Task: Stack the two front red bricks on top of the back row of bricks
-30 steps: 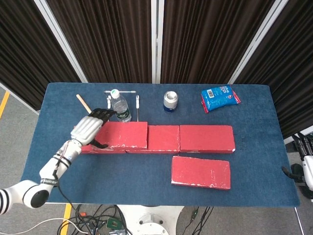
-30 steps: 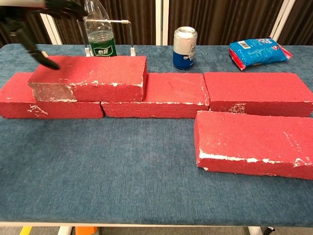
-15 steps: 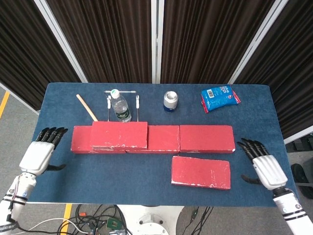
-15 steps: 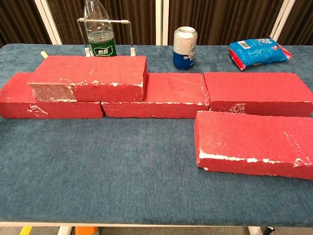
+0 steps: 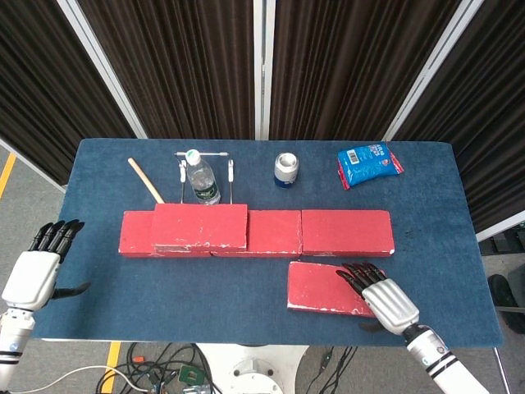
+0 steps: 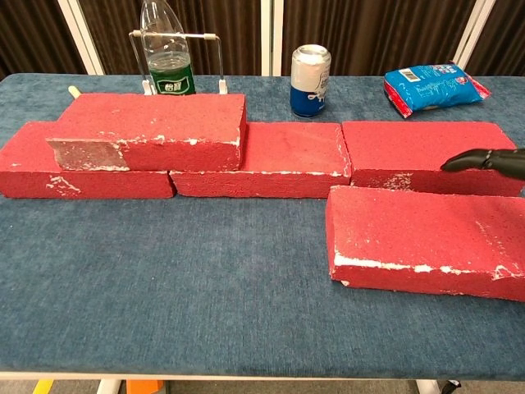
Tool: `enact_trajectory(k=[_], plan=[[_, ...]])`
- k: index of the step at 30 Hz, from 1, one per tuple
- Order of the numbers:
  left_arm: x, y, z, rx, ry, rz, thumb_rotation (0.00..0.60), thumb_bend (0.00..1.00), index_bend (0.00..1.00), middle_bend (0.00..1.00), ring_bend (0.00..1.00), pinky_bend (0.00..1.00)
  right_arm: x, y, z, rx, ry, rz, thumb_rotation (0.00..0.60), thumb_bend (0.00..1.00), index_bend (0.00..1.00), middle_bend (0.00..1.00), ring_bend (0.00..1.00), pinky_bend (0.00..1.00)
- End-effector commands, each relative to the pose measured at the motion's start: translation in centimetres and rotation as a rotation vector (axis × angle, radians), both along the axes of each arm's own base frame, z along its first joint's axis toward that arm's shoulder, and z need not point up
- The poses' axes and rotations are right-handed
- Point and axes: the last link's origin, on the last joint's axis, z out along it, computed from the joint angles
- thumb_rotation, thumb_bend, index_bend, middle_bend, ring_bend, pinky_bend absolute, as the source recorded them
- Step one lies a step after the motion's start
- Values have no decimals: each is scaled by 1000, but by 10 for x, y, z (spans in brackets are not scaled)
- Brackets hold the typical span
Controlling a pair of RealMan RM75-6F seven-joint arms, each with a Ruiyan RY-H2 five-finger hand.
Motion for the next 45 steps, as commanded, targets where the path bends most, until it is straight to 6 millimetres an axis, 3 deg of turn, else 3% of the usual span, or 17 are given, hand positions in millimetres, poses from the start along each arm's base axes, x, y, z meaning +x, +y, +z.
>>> enact_trajectory(k=[1, 15, 45], plan=[[-5, -1, -2, -7, -10, 13, 600, 0, 53, 44, 0, 25, 1, 0, -6, 13, 6, -6, 600, 40, 0, 0, 0, 0], [-20, 3, -1, 2, -25, 60, 600, 0, 52, 44, 0, 25, -2, -19, -13, 61, -30, -106, 600, 41, 0, 0, 0, 0], [-15, 6, -3, -5, -24, 55, 600, 0, 52, 44, 0, 25, -5, -36, -28, 128, -52, -169, 600, 54, 0, 0, 0, 0]])
